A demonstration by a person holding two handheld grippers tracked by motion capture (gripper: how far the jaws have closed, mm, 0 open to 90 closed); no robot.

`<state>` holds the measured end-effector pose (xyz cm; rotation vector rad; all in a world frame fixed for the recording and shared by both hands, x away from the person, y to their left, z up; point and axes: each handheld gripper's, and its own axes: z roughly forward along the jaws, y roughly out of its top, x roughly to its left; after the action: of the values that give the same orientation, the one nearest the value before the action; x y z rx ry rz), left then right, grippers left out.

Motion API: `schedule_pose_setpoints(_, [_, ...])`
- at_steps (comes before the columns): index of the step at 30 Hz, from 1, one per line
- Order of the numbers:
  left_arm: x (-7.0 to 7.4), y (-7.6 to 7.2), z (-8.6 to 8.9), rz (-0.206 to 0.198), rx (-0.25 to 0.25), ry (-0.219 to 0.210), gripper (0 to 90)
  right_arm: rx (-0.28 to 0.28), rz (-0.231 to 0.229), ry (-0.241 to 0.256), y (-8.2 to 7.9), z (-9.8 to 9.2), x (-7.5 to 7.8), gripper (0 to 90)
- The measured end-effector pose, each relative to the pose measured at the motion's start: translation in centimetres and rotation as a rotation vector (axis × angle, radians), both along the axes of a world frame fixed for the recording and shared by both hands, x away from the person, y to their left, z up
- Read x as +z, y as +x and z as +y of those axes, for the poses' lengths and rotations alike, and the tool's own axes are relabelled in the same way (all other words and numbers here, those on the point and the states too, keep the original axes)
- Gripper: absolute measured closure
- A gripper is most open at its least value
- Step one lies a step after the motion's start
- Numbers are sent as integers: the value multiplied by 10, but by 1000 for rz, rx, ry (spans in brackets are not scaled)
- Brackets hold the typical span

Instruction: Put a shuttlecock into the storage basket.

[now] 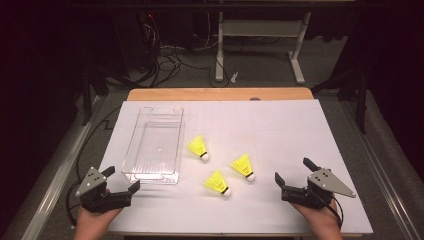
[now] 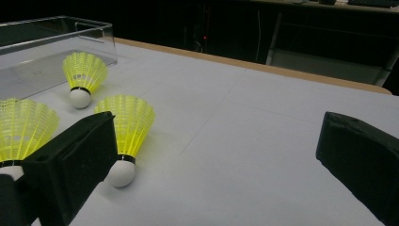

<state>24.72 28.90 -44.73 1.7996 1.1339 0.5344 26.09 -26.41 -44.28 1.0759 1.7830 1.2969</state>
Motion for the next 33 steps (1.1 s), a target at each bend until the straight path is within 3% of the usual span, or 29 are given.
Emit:
schedule_pose_setpoints(6, [-5,4,0,66,-3,18,3,0,6,3,0,-1,-1,1])
schedule_pose_setpoints(17, [-17,13,-3,243,-9,68,3,4,13,6,0,0,-1,0])
schedule_pose_setpoints(26, [-20,17,-6,324,-24,118,7,9,23,3,0,0,-1,1])
schedule_pose_setpoints(31, [-14,20,-8,365,-22,176,8,13,42,1,1,0,0,1])
schedule_pose_setpoints(33, [-10,22,-9,385,-25,178,8,11,42,-1,1,0,0,1])
